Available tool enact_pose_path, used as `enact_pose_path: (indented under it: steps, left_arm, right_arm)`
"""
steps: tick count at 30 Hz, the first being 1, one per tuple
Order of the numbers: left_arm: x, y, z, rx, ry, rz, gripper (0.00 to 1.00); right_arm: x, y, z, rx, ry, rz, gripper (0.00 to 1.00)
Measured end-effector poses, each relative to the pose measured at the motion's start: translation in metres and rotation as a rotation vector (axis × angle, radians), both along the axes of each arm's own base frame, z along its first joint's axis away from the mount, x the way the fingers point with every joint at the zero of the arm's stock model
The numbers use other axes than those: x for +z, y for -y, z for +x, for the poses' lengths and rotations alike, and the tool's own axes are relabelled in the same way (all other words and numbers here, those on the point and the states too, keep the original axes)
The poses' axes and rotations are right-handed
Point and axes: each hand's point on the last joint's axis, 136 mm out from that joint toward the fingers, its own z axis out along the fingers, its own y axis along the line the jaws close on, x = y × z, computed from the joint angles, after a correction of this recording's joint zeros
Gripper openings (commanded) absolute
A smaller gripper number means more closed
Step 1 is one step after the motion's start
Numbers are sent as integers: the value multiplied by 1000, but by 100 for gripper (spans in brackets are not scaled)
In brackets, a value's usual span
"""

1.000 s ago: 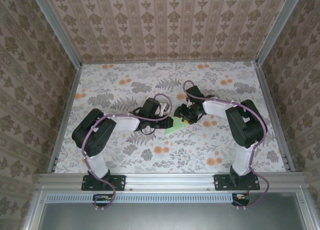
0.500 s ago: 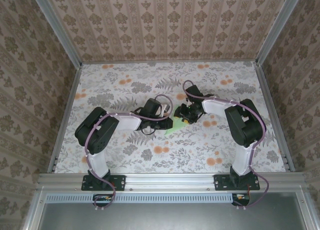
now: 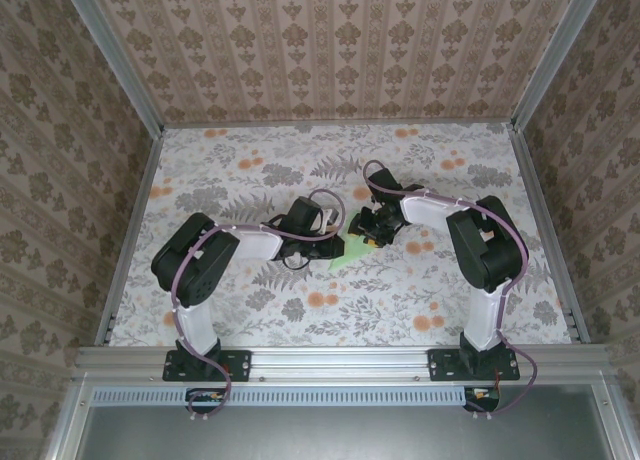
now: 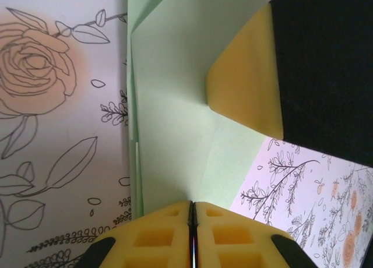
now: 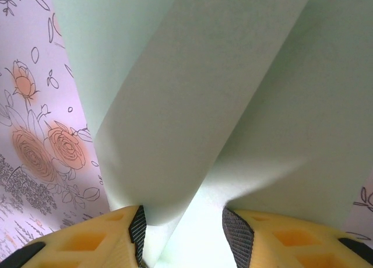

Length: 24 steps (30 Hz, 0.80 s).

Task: Fold a paper plane with a square sheet of paper (pick it up from the middle)
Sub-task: Fourth fold the wing at the center of the table.

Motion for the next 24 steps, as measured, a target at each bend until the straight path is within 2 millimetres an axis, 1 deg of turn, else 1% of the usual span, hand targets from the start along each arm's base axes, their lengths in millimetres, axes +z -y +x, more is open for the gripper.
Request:
enact_pose_path:
  steps: [13, 19, 24]
  left_arm:
    - [-3, -3, 3, 18, 8, 20, 11]
    - [-4, -5, 3, 23, 6, 29, 9]
    - [-4, -6, 4, 27, 4, 31, 9]
  right_arm:
    - [-3, 1, -1, -30, -25, -6, 46]
    - [-5, 2, -2, -34, -40, -16, 42]
    - [-6, 3, -3, -35, -45, -21, 43]
